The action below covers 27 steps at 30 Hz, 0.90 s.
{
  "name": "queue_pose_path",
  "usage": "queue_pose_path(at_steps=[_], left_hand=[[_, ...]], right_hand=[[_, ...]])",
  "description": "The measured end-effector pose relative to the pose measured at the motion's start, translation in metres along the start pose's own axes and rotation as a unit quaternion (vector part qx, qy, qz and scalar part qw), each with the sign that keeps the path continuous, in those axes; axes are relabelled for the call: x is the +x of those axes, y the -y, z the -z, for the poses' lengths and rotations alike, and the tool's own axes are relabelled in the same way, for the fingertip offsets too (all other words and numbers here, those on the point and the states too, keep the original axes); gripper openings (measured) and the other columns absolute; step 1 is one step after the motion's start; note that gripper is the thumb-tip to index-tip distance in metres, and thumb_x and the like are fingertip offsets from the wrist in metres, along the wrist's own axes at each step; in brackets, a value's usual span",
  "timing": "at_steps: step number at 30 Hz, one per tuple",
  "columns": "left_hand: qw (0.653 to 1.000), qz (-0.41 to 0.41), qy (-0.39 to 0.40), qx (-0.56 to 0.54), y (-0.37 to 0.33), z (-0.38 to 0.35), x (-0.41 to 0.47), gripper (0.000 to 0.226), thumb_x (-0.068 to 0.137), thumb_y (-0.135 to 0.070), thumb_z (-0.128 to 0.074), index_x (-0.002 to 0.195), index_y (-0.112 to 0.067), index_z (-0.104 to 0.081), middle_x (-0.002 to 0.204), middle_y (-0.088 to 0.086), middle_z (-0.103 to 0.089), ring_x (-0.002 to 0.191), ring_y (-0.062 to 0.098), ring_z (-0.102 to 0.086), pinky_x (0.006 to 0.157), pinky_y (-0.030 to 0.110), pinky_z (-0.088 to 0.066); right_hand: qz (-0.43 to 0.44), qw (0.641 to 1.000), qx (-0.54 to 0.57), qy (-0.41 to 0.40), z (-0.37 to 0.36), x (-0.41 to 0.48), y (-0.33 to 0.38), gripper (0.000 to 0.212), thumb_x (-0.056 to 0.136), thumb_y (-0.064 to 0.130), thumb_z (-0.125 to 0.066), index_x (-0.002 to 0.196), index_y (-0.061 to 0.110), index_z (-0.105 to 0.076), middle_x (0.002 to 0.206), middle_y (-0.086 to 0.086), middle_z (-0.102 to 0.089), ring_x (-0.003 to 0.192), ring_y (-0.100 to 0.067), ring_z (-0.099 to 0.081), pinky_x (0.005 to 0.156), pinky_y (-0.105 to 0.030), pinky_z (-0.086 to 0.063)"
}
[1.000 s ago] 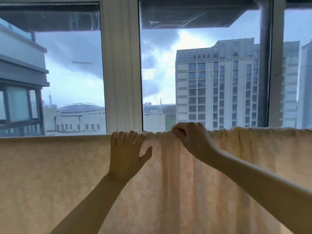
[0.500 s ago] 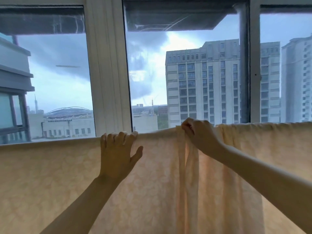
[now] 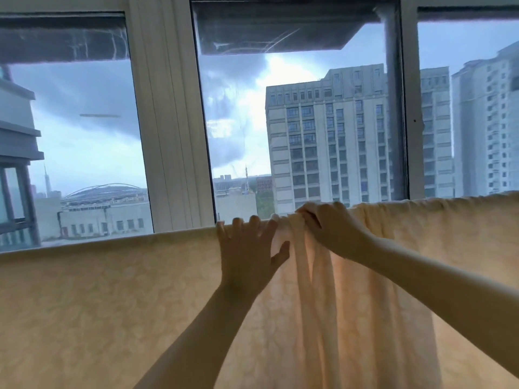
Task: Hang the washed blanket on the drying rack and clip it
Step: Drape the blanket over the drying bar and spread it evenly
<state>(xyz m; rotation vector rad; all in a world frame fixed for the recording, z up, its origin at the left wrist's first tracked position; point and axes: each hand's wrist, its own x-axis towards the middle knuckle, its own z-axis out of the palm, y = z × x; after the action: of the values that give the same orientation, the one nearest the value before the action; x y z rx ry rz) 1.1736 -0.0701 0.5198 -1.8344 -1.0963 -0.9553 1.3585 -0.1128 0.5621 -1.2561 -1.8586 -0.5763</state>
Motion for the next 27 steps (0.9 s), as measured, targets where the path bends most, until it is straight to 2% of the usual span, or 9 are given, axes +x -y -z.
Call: queue_pose_path(at_steps=[2, 3, 6, 11, 16, 20, 24, 27], left_hand=[[1.0, -0.001, -0.004, 0.01, 0.002, -0.005, -0.002, 0.056, 0.086, -0.067, -0.033, 0.123, -0.028, -0.05, 0.1, 0.003, -0.056, 0.092, 0.03, -0.054, 0.088, 0.053, -0.04], [1.0, -0.002, -0.005, 0.012, 0.004, -0.007, -0.002, 0.057, 0.086, -0.067, -0.032, 0.123, -0.028, -0.049, 0.101, 0.004, -0.056, 0.093, 0.03, -0.053, 0.089, 0.053, -0.04], [1.0, -0.004, -0.011, 0.023, 0.008, -0.014, -0.002, 0.058, 0.087, -0.069, -0.03, 0.124, -0.027, -0.048, 0.102, 0.004, -0.055, 0.094, 0.031, -0.053, 0.09, 0.054, -0.04], [0.999, -0.004, -0.038, 0.011, 0.008, -0.015, -0.004, 0.056, 0.087, -0.067, -0.033, 0.122, -0.025, -0.049, 0.099, 0.005, -0.055, 0.091, 0.031, -0.052, 0.089, 0.054, -0.04], [0.999, -0.001, -0.046, 0.005, 0.01, -0.015, -0.006, 0.056, 0.088, -0.066, -0.032, 0.122, -0.025, -0.051, 0.103, 0.005, -0.056, 0.093, 0.031, -0.052, 0.091, 0.055, -0.04], [0.999, -0.002, -0.045, 0.0, 0.012, -0.016, -0.008, 0.055, 0.087, -0.066, -0.035, 0.122, -0.026, -0.051, 0.105, 0.005, -0.058, 0.094, 0.031, -0.054, 0.092, 0.056, -0.039], [0.999, 0.002, -0.04, -0.008, 0.009, -0.016, -0.006, 0.056, 0.088, -0.066, -0.032, 0.122, -0.026, -0.052, 0.106, 0.006, -0.06, 0.096, 0.032, -0.055, 0.094, 0.058, -0.039], [0.999, 0.0, -0.045, -0.007, 0.005, -0.015, -0.005, 0.056, 0.088, -0.065, -0.032, 0.122, -0.026, -0.052, 0.105, 0.006, -0.059, 0.096, 0.032, -0.055, 0.094, 0.057, -0.039]], right_hand=[[-0.003, 1.0, -0.027, 0.009, 0.011, -0.004, -0.003, 0.025, 0.099, 0.023, -0.045, 0.105, 0.012, -0.066, 0.095, 0.0, -0.069, 0.081, -0.013, -0.067, 0.071, -0.019, -0.051], [-0.004, 0.999, -0.046, 0.003, 0.016, -0.005, -0.005, 0.024, 0.098, 0.026, -0.048, 0.107, 0.013, -0.066, 0.096, 0.0, -0.069, 0.082, -0.012, -0.067, 0.072, -0.018, -0.05], [-0.001, 0.998, -0.065, 0.004, 0.018, -0.006, -0.012, 0.023, 0.096, 0.035, -0.052, 0.101, 0.02, -0.068, 0.081, 0.006, -0.07, 0.064, -0.004, -0.063, 0.063, -0.021, -0.055], [-0.043, 0.996, -0.065, -0.033, 0.011, -0.002, -0.009, 0.023, 0.098, 0.029, -0.049, 0.095, 0.019, -0.07, 0.076, 0.003, -0.071, 0.062, -0.01, -0.064, 0.062, -0.031, -0.056], [-0.054, 0.996, -0.075, -0.009, 0.014, -0.001, -0.004, 0.018, 0.101, 0.022, -0.044, 0.093, 0.014, -0.059, 0.076, 0.003, -0.062, 0.059, -0.005, -0.056, 0.053, -0.016, -0.045], [-0.116, 0.99, -0.063, -0.044, 0.033, 0.004, -0.033, 0.013, 0.099, 0.014, -0.044, 0.088, 0.017, -0.052, 0.077, 0.0, -0.06, 0.065, -0.013, -0.059, 0.063, -0.032, -0.054], [-0.148, 0.983, -0.097, -0.05, 0.051, -0.009, -0.059, 0.015, 0.097, 0.013, -0.046, 0.084, 0.02, -0.047, 0.073, 0.001, -0.059, 0.06, -0.007, -0.053, 0.053, -0.023, -0.041], [-0.144, 0.982, -0.11, -0.059, 0.053, -0.02, -0.064, 0.014, 0.098, 0.016, -0.047, 0.087, 0.015, -0.055, 0.068, 0.003, -0.059, 0.057, -0.006, -0.054, 0.054, -0.028, -0.048]])
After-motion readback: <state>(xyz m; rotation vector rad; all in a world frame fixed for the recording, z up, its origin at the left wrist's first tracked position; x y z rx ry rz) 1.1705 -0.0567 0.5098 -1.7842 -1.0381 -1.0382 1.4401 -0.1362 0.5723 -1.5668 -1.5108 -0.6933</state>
